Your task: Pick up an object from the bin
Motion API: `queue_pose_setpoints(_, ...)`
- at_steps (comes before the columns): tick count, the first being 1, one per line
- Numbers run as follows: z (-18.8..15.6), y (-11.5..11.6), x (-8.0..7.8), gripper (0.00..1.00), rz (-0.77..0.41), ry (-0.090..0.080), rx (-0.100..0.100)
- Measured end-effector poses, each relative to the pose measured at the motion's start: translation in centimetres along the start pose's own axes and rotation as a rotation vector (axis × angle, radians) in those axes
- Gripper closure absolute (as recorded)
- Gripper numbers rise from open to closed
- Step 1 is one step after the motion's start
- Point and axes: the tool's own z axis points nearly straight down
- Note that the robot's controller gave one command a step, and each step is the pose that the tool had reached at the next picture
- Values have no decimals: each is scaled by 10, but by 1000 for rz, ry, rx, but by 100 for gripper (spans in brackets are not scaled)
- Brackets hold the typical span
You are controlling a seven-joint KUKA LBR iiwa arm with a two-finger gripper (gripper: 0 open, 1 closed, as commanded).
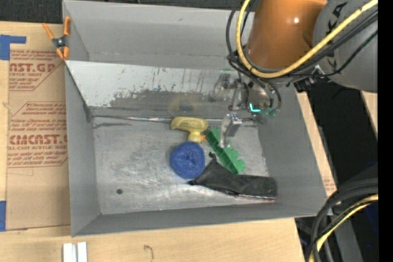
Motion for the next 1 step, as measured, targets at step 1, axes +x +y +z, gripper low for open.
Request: queue_pose_setpoints(1,-4,0,-1,0,0,-8,0)
